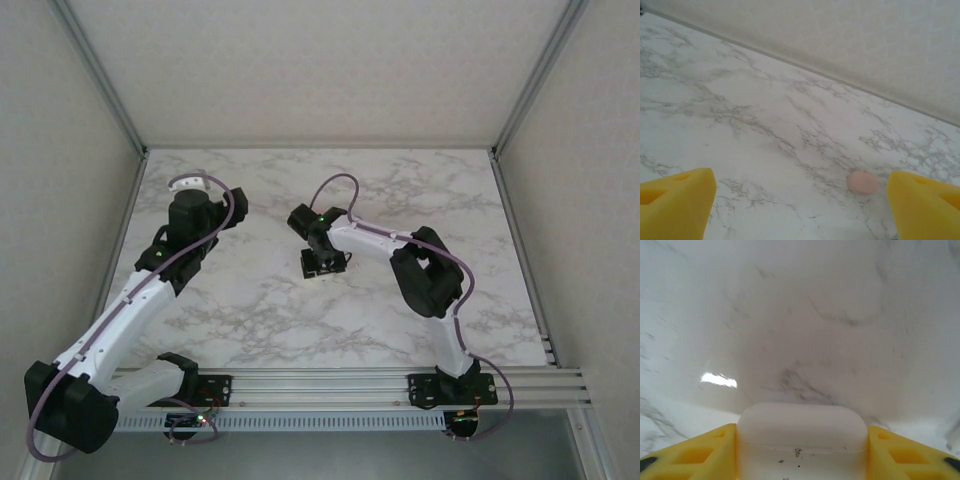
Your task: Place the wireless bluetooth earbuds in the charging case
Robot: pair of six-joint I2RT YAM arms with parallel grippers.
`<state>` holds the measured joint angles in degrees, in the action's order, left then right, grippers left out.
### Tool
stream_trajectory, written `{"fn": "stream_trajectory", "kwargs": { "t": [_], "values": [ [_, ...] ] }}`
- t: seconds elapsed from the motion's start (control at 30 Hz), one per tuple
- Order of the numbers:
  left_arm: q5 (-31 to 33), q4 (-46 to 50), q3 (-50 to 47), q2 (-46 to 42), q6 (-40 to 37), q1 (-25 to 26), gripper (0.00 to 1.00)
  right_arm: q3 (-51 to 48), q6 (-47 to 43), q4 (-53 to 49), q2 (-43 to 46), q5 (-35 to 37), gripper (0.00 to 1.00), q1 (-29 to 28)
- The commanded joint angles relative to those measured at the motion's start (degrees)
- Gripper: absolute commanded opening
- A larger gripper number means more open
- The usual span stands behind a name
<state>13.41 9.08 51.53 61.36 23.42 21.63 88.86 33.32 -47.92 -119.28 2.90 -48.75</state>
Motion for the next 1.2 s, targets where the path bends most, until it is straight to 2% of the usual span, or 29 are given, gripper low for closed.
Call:
{"fn": "stream_trajectory", "kwargs": {
  "t": [0.0,0.13,0.3,0.5,0.67,0.73,0.87,1.07,1.17],
  "values": [
    [-2.1,-0.8,1.9,1.0,1.6,-0.4,0.87,-3.8,9.7,2.2,2.2,0.2,0.57,-2.9],
    [-2.7,-0.6,2.3,1.7,1.5,-0.4,0.87,-6.1,13.0,2.3,2.6,-0.8,0.61,-4.3],
    [-2.0,-0.4,2.0,1.3,1.3,-0.4,0.87,-8.8,14.3,5.1,4.8,-7.8,0.69,-4.7],
    [-1.8,-0.4,2.1,1.6,1.6,-0.4,0.87,-11.4,15.7,8.2,8.3,-14.6,0.73,-4.8],
    [-1.7,-0.2,2.2,1.6,1.7,-0.4,0.87,-12.0,13.5,9.1,11.6,-20.1,0.73,-4.9],
    [-1.5,0.4,2.7,1.6,1.6,-0.4,0.87,-11.9,12.1,4.8,13.5,-16.7,0.74,-4.9],
    [-0.6,0.0,2.0,0.9,1.4,-0.4,0.87,-16.4,0.0,7.0,18.8,-6.8,0.76,-4.2],
    [-1.0,-0.4,2.0,1.1,1.9,-0.4,0.87,-24.6,-23.8,23.9,19.1,-3.8,0.8,-4.4],
    [-0.7,0.0,2.1,0.6,1.4,-0.4,0.87,-28.4,-29.9,30.4,19.6,-4.0,0.83,-4.4]
  ]
}}
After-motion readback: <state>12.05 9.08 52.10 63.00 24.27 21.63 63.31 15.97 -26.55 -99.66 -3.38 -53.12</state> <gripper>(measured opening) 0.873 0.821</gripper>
